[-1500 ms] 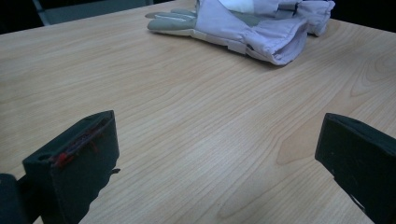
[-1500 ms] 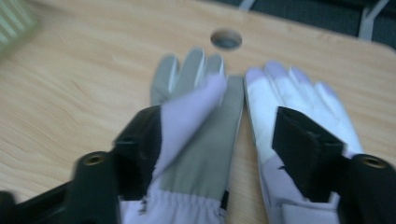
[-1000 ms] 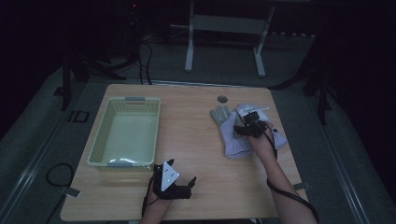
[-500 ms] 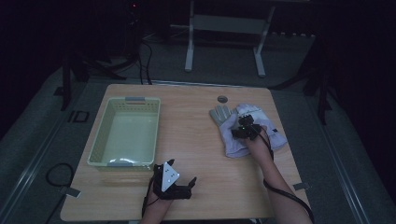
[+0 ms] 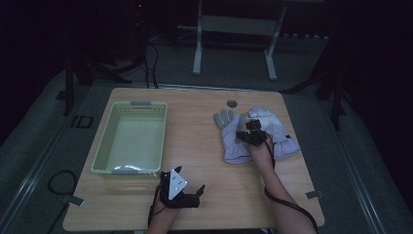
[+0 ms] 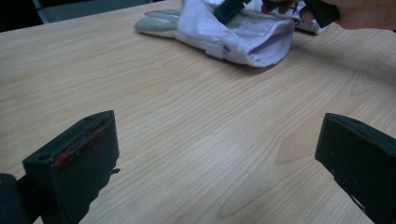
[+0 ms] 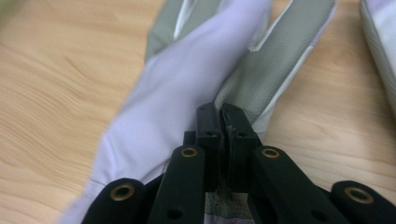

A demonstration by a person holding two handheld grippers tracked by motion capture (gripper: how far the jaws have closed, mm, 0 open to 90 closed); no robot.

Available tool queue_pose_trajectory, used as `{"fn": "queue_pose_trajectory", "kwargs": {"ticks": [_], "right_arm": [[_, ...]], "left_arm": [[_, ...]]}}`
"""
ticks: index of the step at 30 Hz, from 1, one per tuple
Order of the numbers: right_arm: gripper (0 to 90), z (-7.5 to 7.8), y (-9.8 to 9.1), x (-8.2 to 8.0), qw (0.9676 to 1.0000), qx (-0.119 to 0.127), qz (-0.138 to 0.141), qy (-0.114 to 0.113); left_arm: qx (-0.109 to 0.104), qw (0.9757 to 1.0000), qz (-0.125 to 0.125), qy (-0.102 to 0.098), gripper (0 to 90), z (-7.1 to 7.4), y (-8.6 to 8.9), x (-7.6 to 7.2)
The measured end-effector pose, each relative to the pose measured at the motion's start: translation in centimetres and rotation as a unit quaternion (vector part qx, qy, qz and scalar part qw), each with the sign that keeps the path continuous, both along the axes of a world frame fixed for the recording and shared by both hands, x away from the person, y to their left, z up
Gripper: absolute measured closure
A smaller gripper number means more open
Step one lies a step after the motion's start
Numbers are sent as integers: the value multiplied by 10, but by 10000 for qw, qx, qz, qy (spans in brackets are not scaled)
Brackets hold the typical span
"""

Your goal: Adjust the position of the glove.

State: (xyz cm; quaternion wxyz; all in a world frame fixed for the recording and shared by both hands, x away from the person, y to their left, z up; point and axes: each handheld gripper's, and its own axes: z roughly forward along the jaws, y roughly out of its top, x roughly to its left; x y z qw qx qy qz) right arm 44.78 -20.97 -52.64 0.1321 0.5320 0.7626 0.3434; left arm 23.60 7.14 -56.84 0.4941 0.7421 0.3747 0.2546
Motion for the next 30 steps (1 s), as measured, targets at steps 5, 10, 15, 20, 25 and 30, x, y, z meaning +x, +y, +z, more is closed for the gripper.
{"fn": "queue_pose_trajectory", "kwargs": {"ticks": [5,10,15,20,25,30], "right_arm": [[874,16,12,-12,9990,377,-36,-244],[874,35,17,-33,9966,683,40,-459],[874,47,16,-65,9941,850,-17,-675],[872,47,14,-89,9914,1051,-232,-741],[872,38,23,-99,9900,1011,-406,-900],[872,28,39,-90,9900,1021,-487,-838]], "left_arm": [[-12,10000,4,-11,0,0,0,0],[-17,10000,11,-24,0,0,0,0],[-22,10000,21,-24,0,0,0,-1],[-22,10000,26,-27,0,0,0,-1],[-18,10000,29,-36,0,0,0,-1],[-28,10000,22,-39,0,0,0,-1]]}}
